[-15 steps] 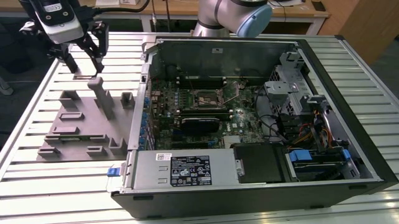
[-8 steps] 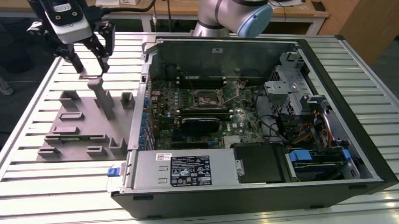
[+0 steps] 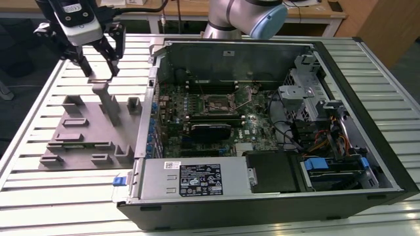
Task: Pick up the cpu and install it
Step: 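Pick up the cpu and move it towards the insertion slot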
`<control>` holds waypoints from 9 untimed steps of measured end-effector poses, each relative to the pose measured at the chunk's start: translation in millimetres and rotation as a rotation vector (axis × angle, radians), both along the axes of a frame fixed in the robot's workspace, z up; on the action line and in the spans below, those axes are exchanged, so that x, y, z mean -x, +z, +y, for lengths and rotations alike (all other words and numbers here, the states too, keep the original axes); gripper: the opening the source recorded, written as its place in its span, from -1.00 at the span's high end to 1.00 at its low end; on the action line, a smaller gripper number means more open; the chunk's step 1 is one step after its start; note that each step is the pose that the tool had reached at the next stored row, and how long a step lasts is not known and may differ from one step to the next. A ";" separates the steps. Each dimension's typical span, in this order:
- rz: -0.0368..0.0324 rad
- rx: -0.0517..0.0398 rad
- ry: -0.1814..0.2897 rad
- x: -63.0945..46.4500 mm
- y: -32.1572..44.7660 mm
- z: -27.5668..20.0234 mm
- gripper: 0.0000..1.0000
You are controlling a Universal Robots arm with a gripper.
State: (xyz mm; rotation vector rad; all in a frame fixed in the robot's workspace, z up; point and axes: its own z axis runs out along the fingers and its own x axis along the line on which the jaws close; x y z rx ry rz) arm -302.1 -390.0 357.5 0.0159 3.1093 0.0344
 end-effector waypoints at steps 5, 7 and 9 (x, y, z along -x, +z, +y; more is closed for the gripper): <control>0.0000 0.0000 0.000 -4.3 0.0 0.2 -0.08; 0.0001 0.0001 0.000 -6.3 0.0 0.2 -0.08; 0.0000 0.0000 0.000 -8.7 0.0 0.3 -0.08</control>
